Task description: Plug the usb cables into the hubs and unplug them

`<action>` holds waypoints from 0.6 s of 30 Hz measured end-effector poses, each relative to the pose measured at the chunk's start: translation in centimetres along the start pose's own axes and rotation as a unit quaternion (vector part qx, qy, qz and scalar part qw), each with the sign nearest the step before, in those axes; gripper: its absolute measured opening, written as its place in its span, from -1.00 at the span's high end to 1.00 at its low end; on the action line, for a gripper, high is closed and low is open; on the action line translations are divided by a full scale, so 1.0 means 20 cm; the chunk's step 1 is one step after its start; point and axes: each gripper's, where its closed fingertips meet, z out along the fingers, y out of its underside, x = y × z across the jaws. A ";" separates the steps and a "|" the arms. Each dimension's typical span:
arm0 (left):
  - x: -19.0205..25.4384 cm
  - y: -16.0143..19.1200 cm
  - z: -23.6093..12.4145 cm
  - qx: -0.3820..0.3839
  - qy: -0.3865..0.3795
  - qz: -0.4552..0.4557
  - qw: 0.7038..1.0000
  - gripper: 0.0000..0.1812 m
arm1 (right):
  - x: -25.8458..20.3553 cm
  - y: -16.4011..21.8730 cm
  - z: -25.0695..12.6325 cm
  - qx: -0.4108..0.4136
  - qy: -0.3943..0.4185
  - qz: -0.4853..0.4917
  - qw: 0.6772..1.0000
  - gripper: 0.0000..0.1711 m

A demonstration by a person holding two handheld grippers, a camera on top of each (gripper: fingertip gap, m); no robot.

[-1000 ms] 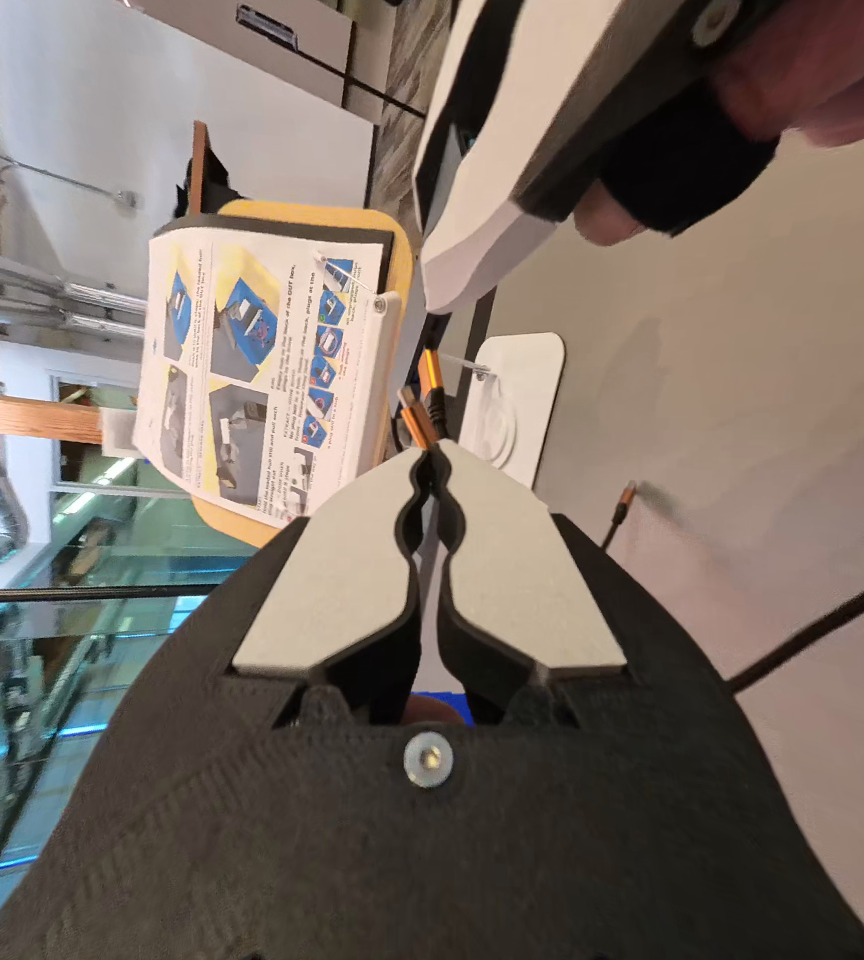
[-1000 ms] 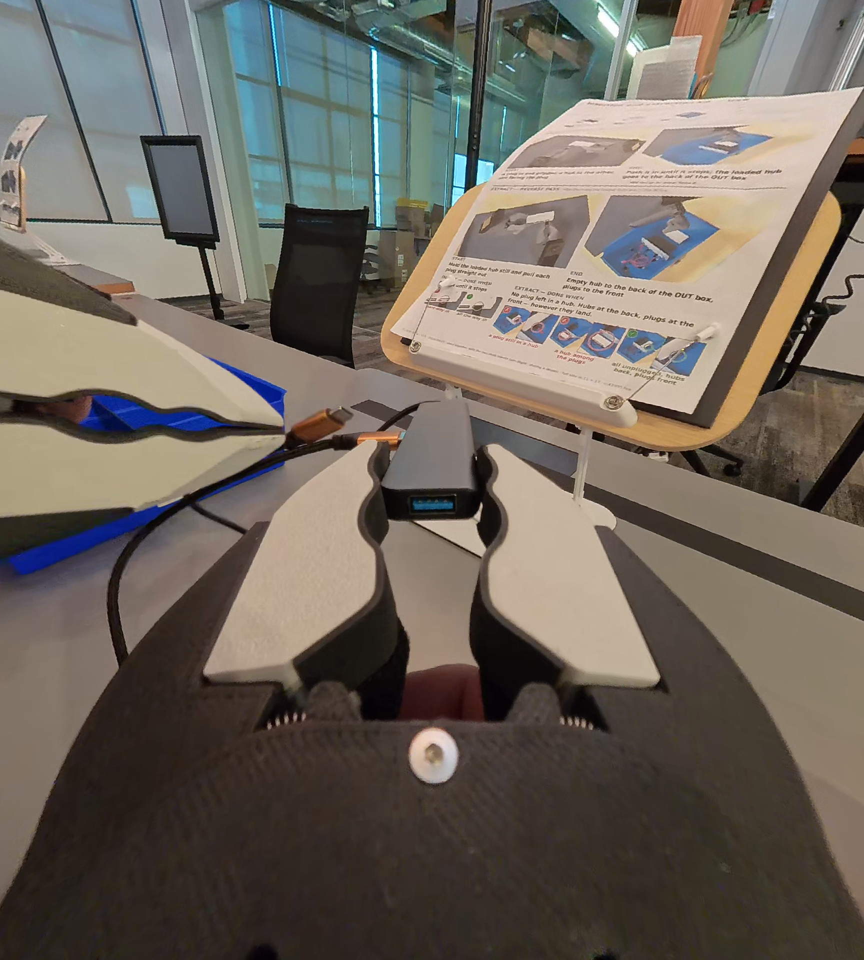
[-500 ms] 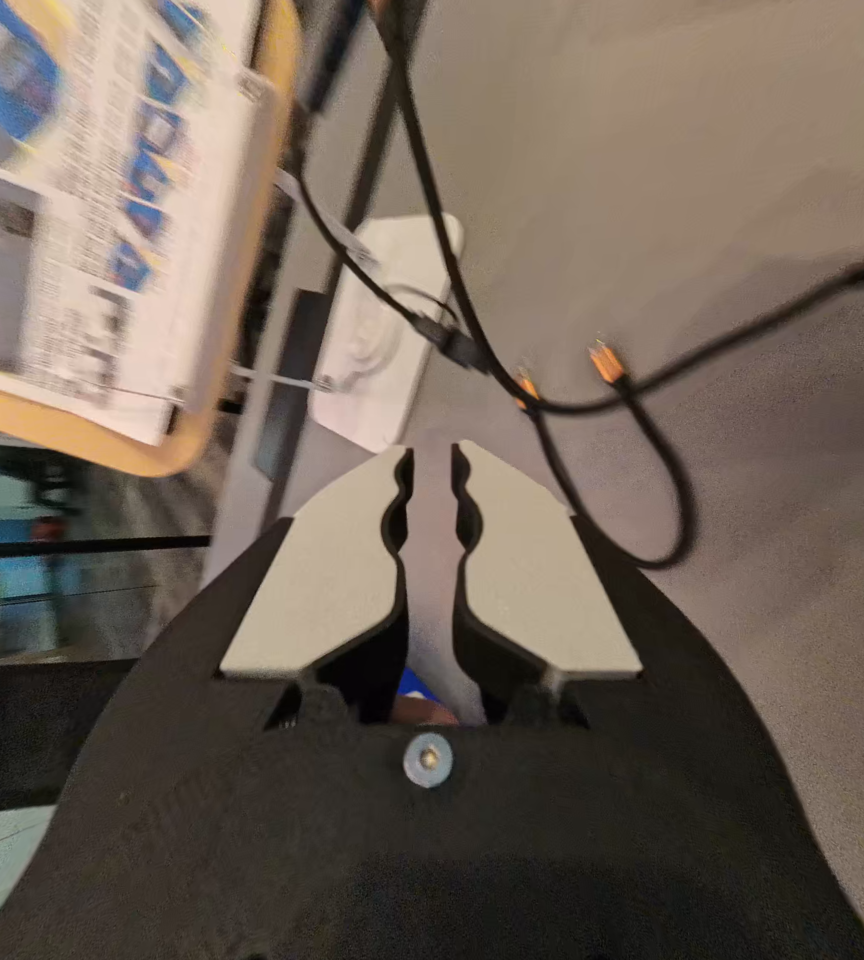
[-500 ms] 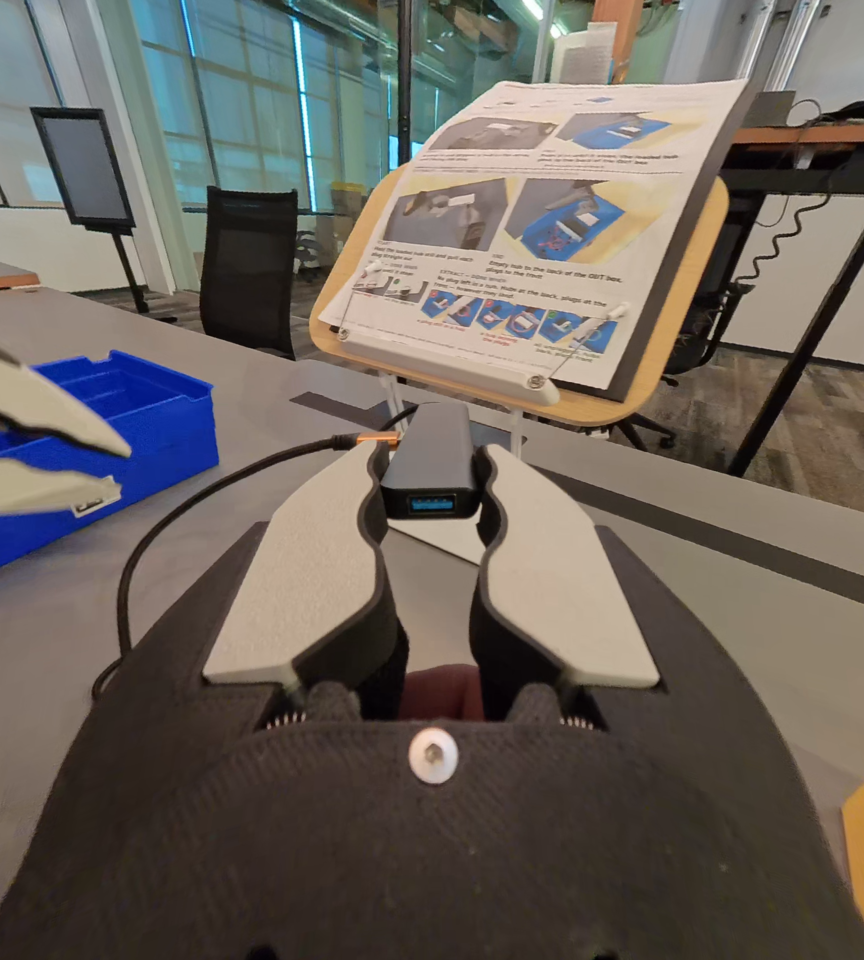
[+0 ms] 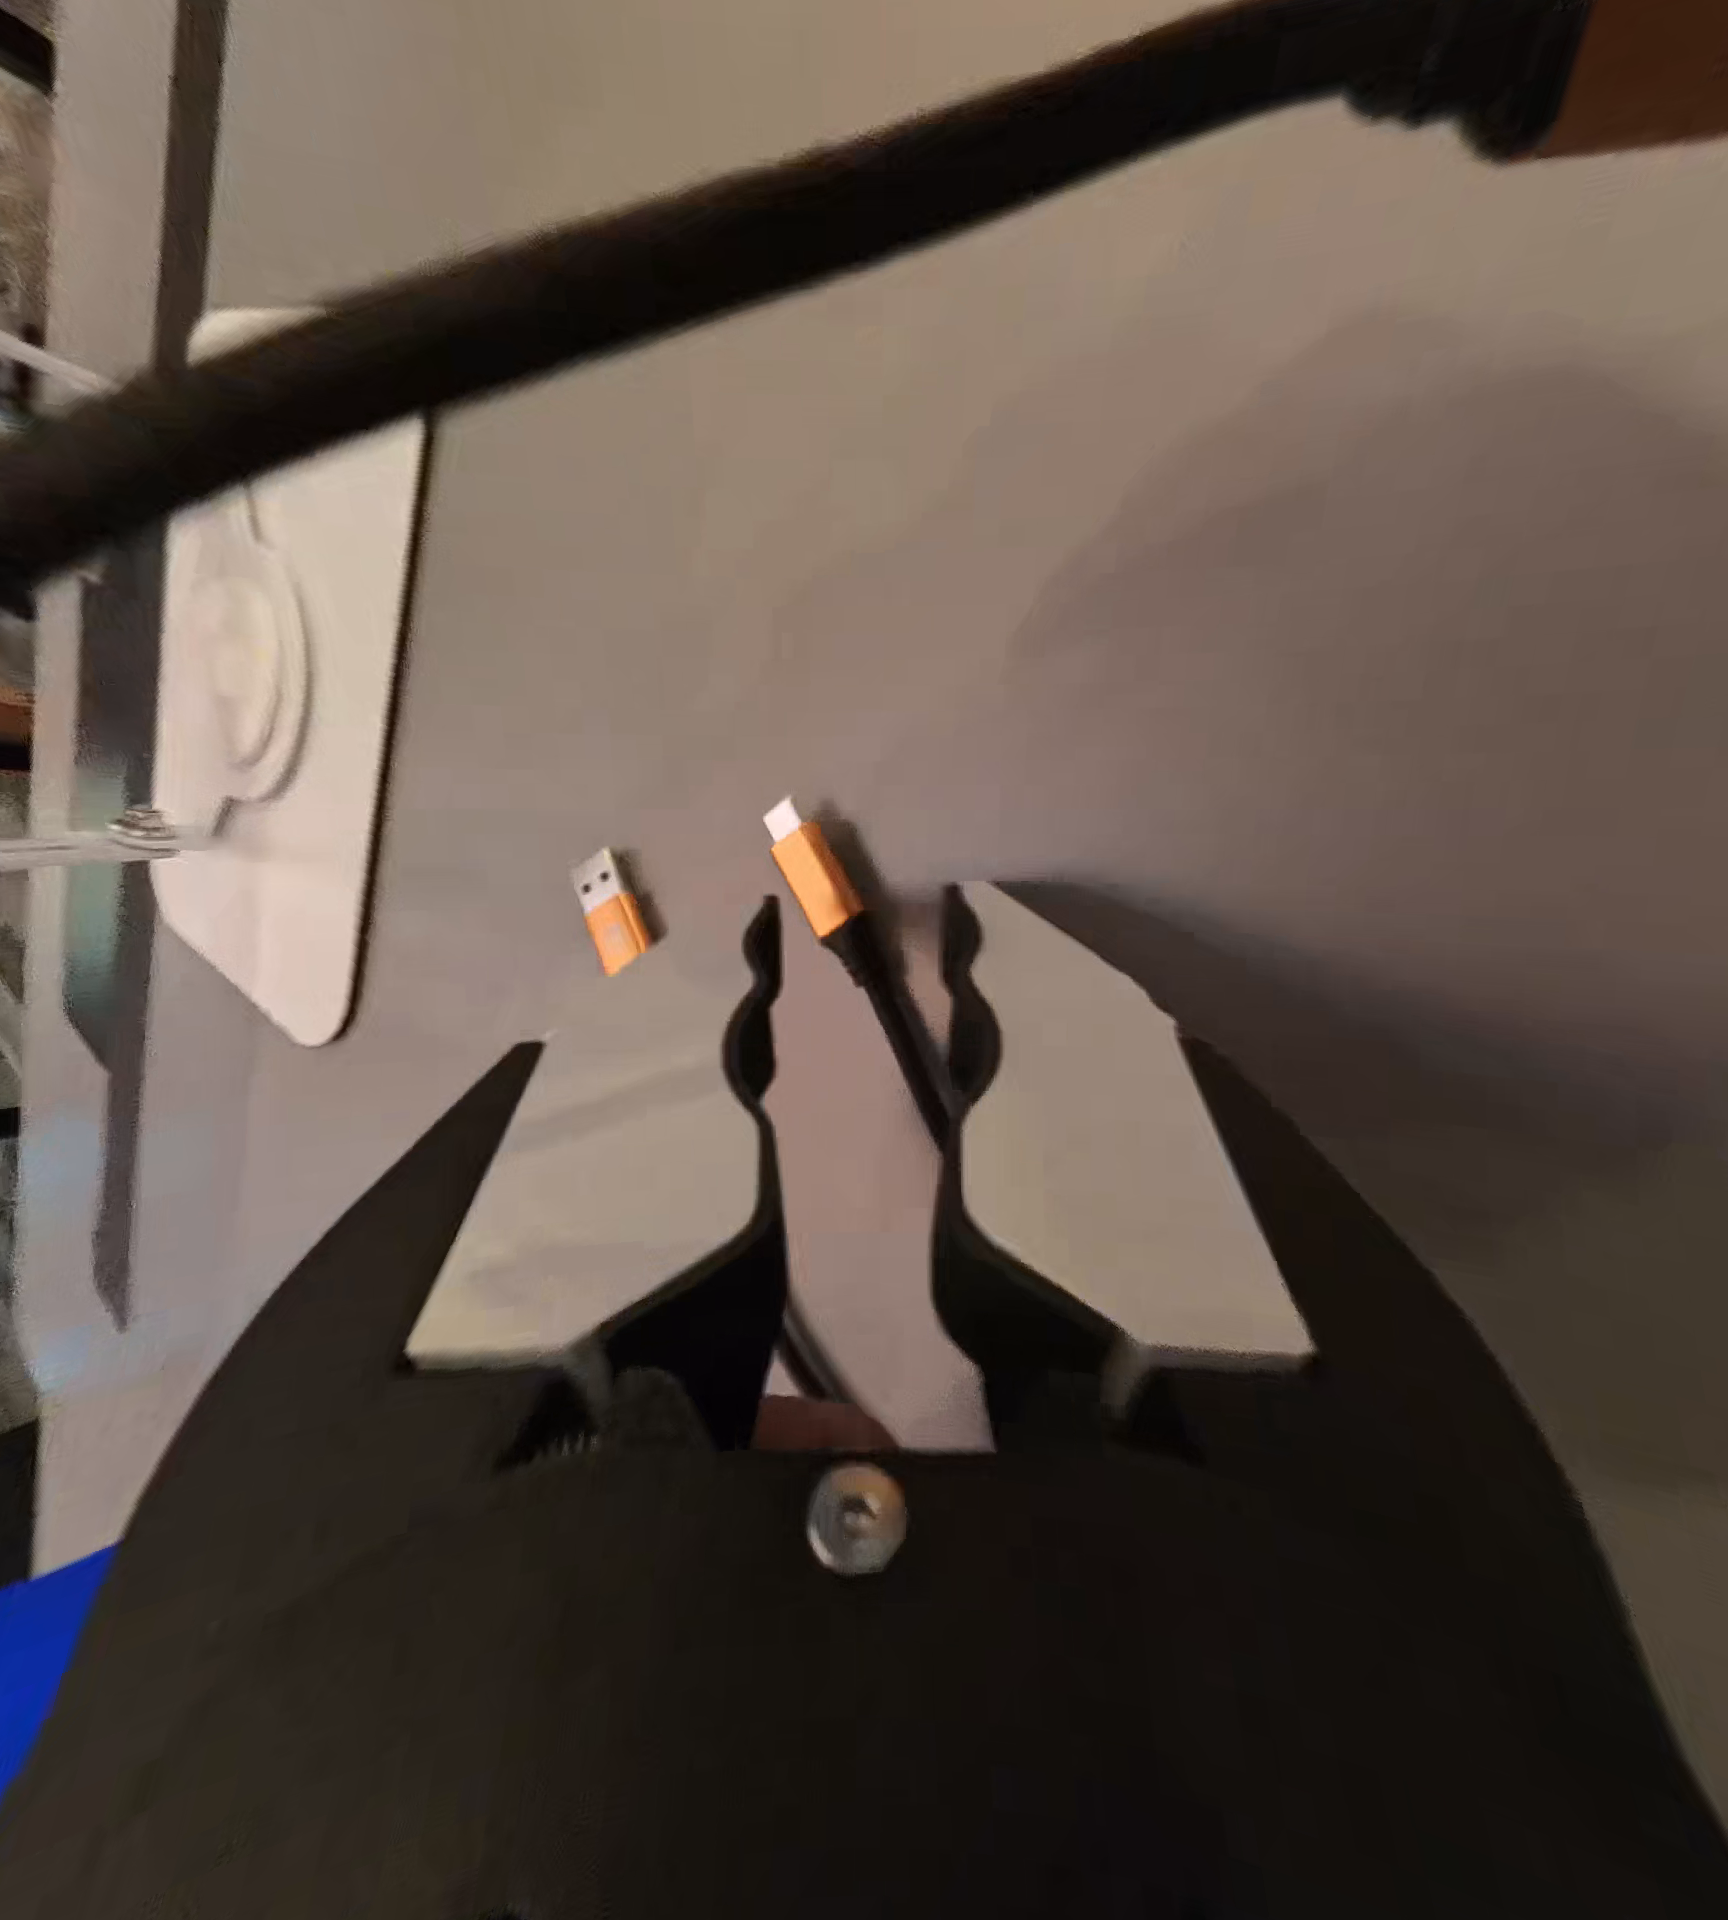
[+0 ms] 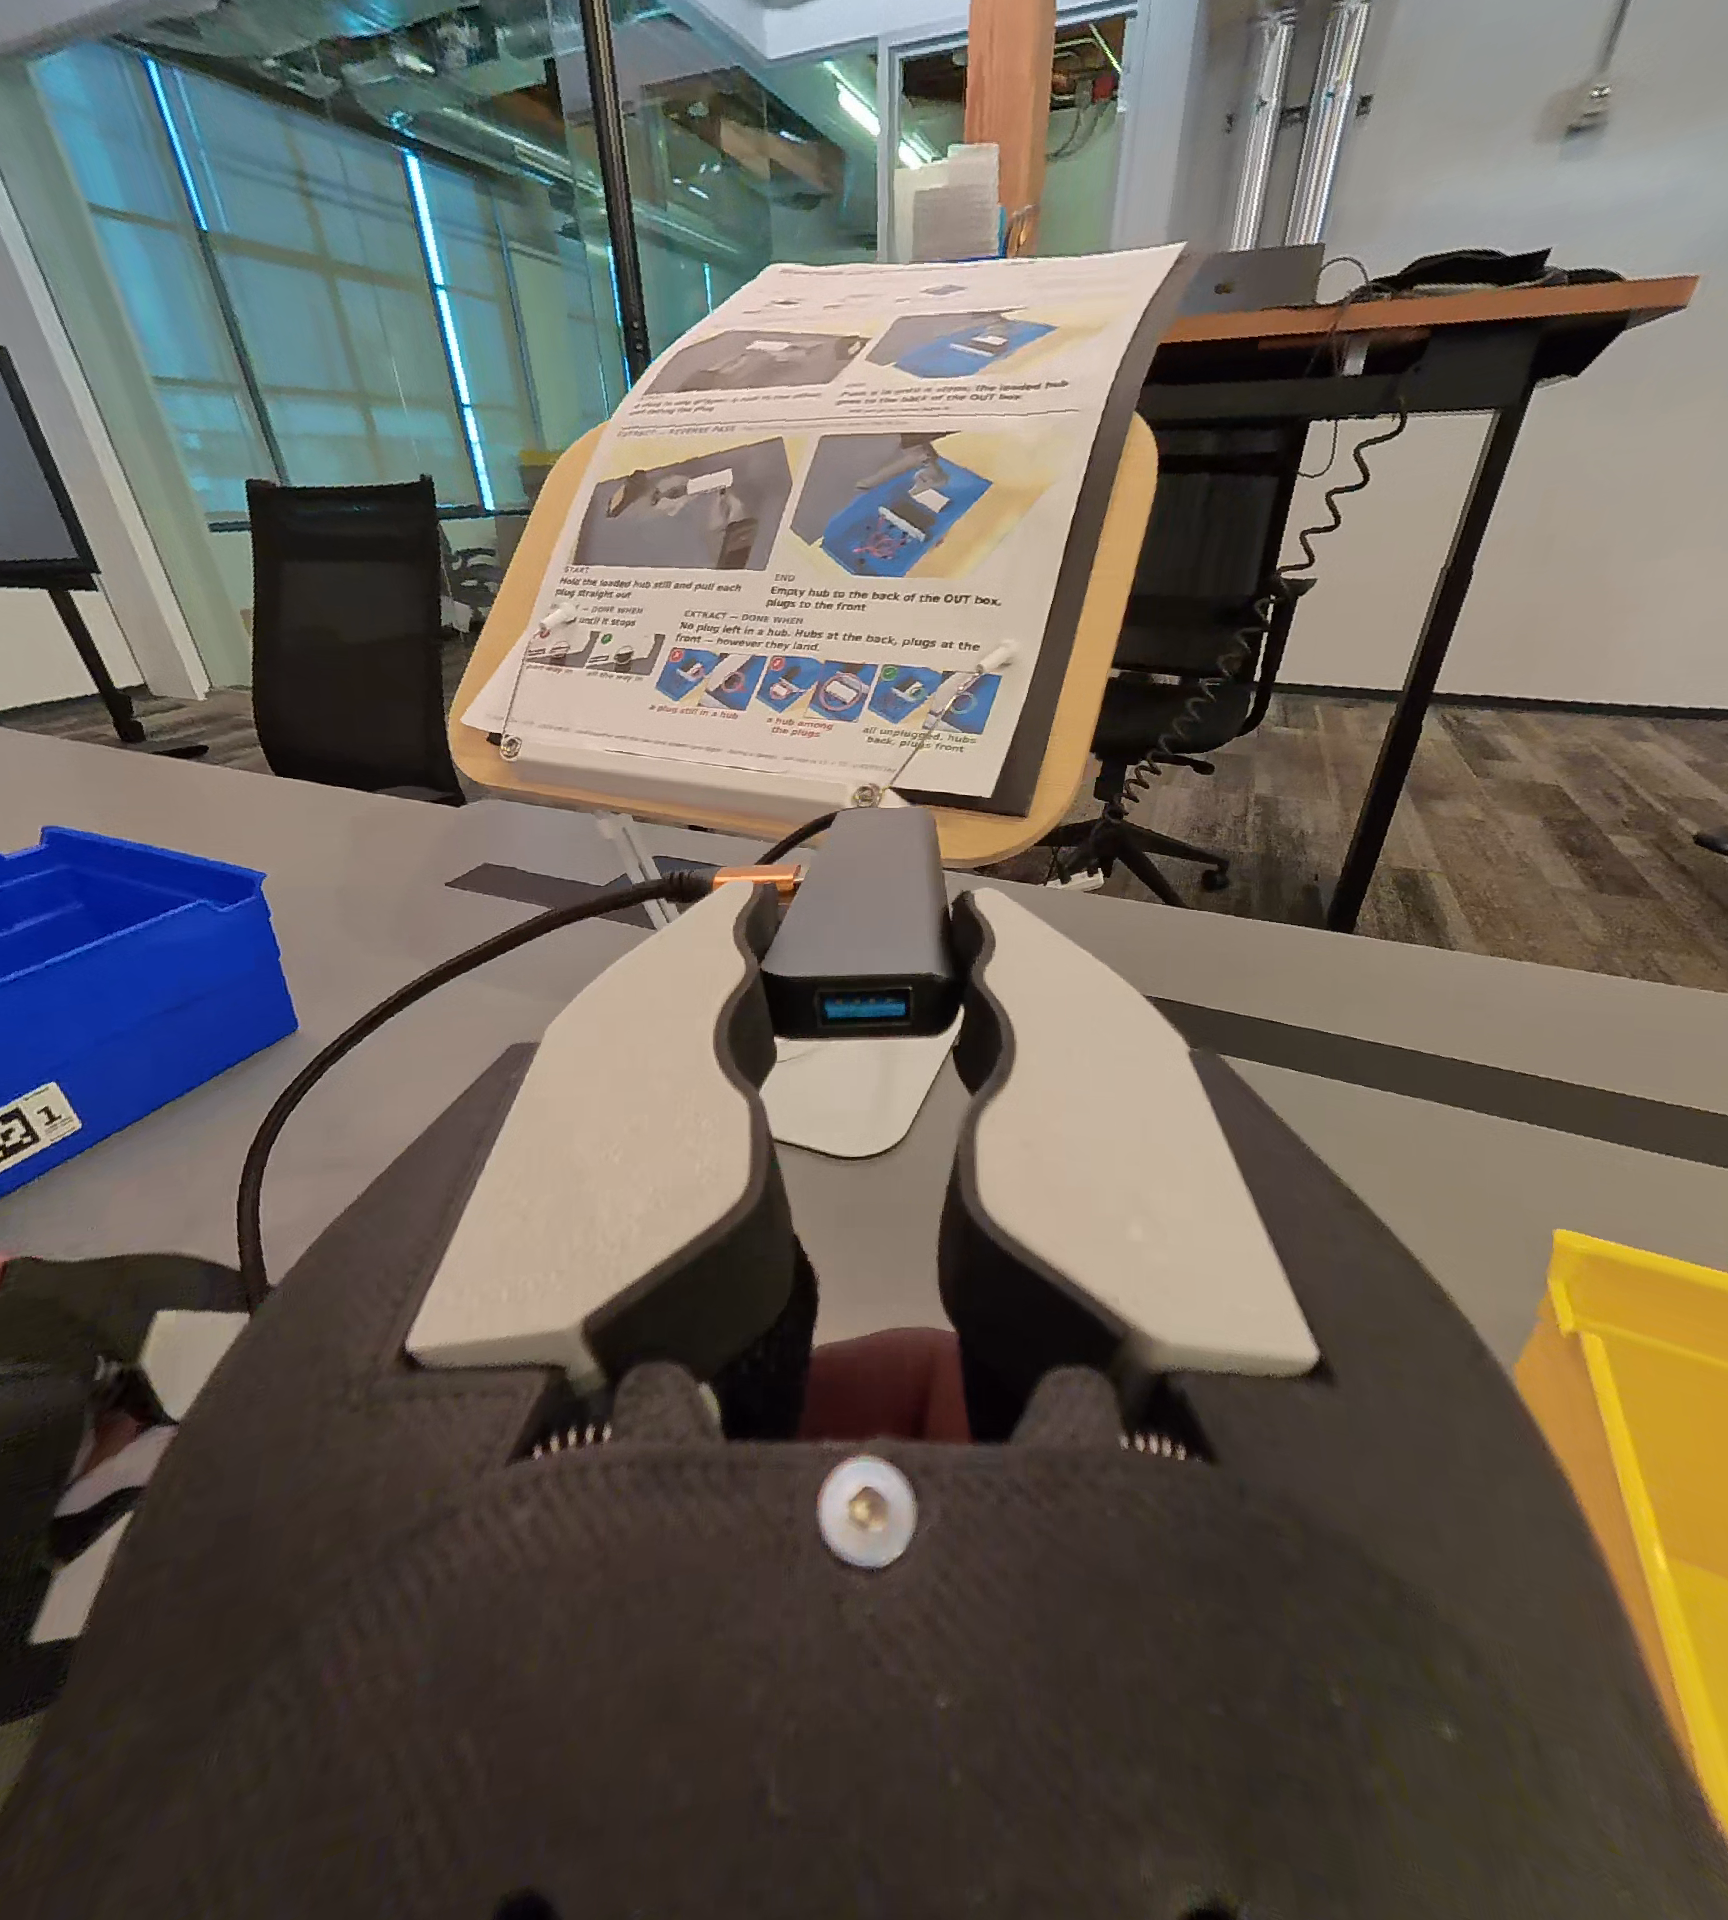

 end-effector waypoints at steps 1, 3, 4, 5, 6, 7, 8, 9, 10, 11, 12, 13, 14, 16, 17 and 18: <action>0.00 0.00 0.02 -0.002 0.001 -0.007 1.000 0.80 | 0.01 0.00 0.00 0.001 0.001 0.003 1.000 0.63; -0.03 0.02 0.05 -0.009 -0.010 -0.021 1.000 0.92 | 0.03 0.00 0.00 0.002 0.002 0.009 1.000 0.63; -0.04 0.03 0.05 -0.010 -0.012 -0.027 1.000 0.92 | 0.04 0.00 0.00 0.003 0.002 0.012 1.000 0.63; -0.04 0.03 0.05 -0.013 -0.006 -0.034 0.999 0.91 | 0.04 0.00 0.00 0.004 0.002 0.015 1.000 0.63; -0.04 0.03 0.05 -0.014 0.000 -0.039 0.999 0.90 | 0.05 0.00 0.00 0.004 0.001 0.018 1.000 0.63; -0.04 0.04 0.05 -0.013 0.007 -0.046 0.999 0.90 | 0.05 0.00 -0.01 0.005 0.001 0.020 1.000 0.63; -0.04 0.05 0.04 -0.011 0.017 -0.060 0.998 0.91 | 0.05 0.00 -0.01 0.005 0.001 0.022 1.000 0.63; -0.05 0.05 0.04 -0.005 0.028 -0.082 0.996 0.92 | 0.05 0.00 -0.01 0.005 0.000 0.024 1.000 0.63; -0.05 0.06 0.03 0.002 0.044 -0.106 0.993 0.92 | 0.05 0.00 -0.01 0.005 -0.001 0.025 1.000 0.63; -0.05 0.07 0.02 0.004 0.062 -0.127 0.990 0.92 | 0.06 0.00 -0.01 0.005 -0.002 0.027 1.000 0.63; -0.05 0.08 0.02 0.003 0.077 -0.141 0.987 0.82 | 0.06 0.00 0.00 0.006 -0.002 0.029 1.000 0.63; -0.04 0.09 0.01 -0.003 0.091 -0.151 0.984 0.69 | 0.06 0.00 0.00 0.006 -0.003 0.031 1.000 0.63; -0.04 0.10 0.01 -0.006 0.106 -0.162 0.981 0.62 | 0.06 0.00 0.00 0.006 -0.004 0.032 0.999 0.63; -0.02 0.10 0.01 -0.005 0.129 -0.178 0.976 0.68 | 0.05 0.01 0.00 0.004 -0.006 0.034 0.999 0.63; -0.01 0.10 0.01 -0.005 0.134 -0.178 0.975 0.74 | 0.05 0.01 0.00 0.004 -0.007 0.035 0.999 0.63; -0.01 0.09 0.01 -0.007 0.135 -0.174 0.975 0.80 | 0.05 0.01 0.00 0.004 -0.008 0.035 0.999 0.63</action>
